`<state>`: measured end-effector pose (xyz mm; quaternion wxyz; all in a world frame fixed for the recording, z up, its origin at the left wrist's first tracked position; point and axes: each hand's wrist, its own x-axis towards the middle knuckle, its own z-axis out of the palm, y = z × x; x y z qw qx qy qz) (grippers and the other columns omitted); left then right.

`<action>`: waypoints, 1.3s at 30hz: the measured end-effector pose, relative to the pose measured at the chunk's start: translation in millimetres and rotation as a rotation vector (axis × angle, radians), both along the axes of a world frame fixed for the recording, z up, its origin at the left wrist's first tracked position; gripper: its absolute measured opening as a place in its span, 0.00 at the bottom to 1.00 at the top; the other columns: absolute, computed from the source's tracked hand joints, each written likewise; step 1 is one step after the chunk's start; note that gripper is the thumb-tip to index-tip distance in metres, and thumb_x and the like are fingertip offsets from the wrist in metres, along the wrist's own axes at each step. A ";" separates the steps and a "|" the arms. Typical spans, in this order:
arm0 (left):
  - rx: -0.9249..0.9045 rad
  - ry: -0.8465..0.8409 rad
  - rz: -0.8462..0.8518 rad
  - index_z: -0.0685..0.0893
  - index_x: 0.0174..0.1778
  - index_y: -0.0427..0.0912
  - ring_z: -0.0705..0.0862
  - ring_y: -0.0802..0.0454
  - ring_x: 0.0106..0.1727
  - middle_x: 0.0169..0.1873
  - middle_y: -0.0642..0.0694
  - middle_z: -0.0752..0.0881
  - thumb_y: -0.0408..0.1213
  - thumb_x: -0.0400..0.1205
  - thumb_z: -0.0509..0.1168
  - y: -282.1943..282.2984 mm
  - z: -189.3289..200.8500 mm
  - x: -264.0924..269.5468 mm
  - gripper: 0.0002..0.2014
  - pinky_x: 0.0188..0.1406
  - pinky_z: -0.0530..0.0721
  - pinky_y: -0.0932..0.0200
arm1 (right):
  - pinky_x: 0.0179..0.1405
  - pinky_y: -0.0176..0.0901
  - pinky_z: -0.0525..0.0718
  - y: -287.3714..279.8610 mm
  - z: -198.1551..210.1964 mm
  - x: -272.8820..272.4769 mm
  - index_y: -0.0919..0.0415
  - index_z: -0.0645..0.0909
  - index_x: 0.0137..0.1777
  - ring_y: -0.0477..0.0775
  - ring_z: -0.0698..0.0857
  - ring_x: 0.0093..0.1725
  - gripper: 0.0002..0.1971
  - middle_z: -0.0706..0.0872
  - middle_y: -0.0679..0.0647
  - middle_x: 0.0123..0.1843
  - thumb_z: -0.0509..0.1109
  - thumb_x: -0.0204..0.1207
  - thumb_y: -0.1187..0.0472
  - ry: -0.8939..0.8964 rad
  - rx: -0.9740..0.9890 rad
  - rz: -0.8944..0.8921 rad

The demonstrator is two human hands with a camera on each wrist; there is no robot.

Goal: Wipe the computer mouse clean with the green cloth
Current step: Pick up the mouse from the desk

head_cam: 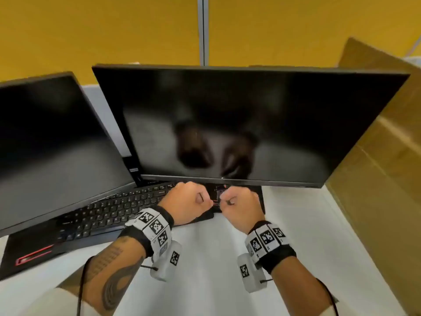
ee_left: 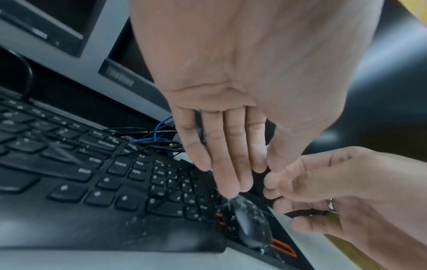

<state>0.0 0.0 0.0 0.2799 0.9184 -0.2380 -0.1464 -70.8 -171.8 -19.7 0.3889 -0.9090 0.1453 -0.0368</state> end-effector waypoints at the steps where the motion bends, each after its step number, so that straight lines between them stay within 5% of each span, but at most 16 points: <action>1: -0.006 0.008 -0.004 0.89 0.36 0.54 0.90 0.63 0.34 0.29 0.58 0.92 0.51 0.79 0.73 1.6 -10.0 2.4 0.08 0.49 0.92 0.56 | 0.56 0.42 0.86 1.0 -11.9 0.5 0.52 0.91 0.47 0.56 0.89 0.55 0.07 0.92 0.51 0.51 0.74 0.73 0.61 -0.012 -0.004 -0.006; 4: 0.003 0.025 -0.030 0.90 0.37 0.54 0.90 0.64 0.33 0.30 0.57 0.92 0.51 0.79 0.73 4.4 -27.2 8.3 0.08 0.48 0.92 0.56 | 0.59 0.39 0.78 2.7 -27.8 4.3 0.53 0.88 0.60 0.58 0.83 0.64 0.13 0.84 0.52 0.62 0.75 0.76 0.58 -0.021 -0.126 -0.078; 9: -0.031 0.034 -0.092 0.91 0.41 0.52 0.92 0.61 0.33 0.33 0.52 0.95 0.47 0.82 0.74 2.1 -39.9 18.2 0.06 0.49 0.94 0.52 | 0.72 0.55 0.79 4.5 -29.3 21.1 0.52 0.80 0.72 0.64 0.76 0.75 0.25 0.78 0.56 0.71 0.75 0.76 0.48 0.112 -0.178 -0.093; 16: -0.045 -0.021 -0.139 0.92 0.45 0.49 0.94 0.57 0.35 0.35 0.49 0.96 0.47 0.84 0.74 0.7 -44.6 19.0 0.07 0.51 0.95 0.52 | 0.63 0.56 0.85 13.2 -35.6 32.6 0.55 0.78 0.67 0.65 0.81 0.69 0.27 0.79 0.58 0.68 0.81 0.72 0.50 0.149 -0.285 -0.121; 21: -0.019 -0.063 -0.084 0.92 0.49 0.45 0.96 0.54 0.39 0.39 0.49 0.97 0.53 0.91 0.64 1.1 -44.6 15.7 0.18 0.41 0.87 0.64 | 0.42 0.45 0.81 12.0 -35.4 22.2 0.54 0.77 0.50 0.57 0.84 0.48 0.18 0.83 0.53 0.48 0.81 0.68 0.49 0.075 -0.238 -0.155; 26: -0.157 0.076 0.016 0.91 0.53 0.39 0.96 0.46 0.42 0.42 0.41 0.97 0.60 0.93 0.52 17.3 -44.3 -20.6 0.30 0.48 0.89 0.54 | 0.28 0.37 0.75 25.1 -31.3 -13.0 0.59 0.84 0.44 0.51 0.87 0.42 0.23 0.87 0.52 0.39 0.81 0.59 0.42 -0.117 -0.099 -0.107; 30: -0.351 0.144 0.041 0.91 0.59 0.36 0.97 0.39 0.52 0.47 0.38 0.97 0.55 0.92 0.59 49.4 -40.6 -75.1 0.25 0.58 0.93 0.47 | 0.36 0.34 0.76 64.0 -21.6 -59.7 0.54 0.80 0.59 0.51 0.83 0.53 0.27 0.86 0.50 0.52 0.84 0.63 0.45 -0.323 0.008 -0.082; 35: -0.605 0.183 0.114 0.90 0.62 0.29 0.97 0.43 0.53 0.53 0.35 0.96 0.48 0.91 0.66 102.2 -33.3 -109.1 0.22 0.58 0.94 0.48 | 0.39 0.30 0.79 118.4 -13.9 -88.6 0.50 0.77 0.58 0.49 0.86 0.53 0.30 0.87 0.47 0.52 0.88 0.59 0.50 -0.466 0.029 0.007; 39: -0.687 0.194 0.096 0.88 0.60 0.34 0.96 0.40 0.57 0.58 0.34 0.95 0.42 0.92 0.66 145.8 -36.4 -112.0 0.14 0.60 0.94 0.47 | 0.40 0.25 0.79 150.5 -14.6 -94.6 0.52 0.77 0.59 0.41 0.85 0.50 0.30 0.84 0.45 0.53 0.90 0.61 0.55 -0.530 0.067 0.126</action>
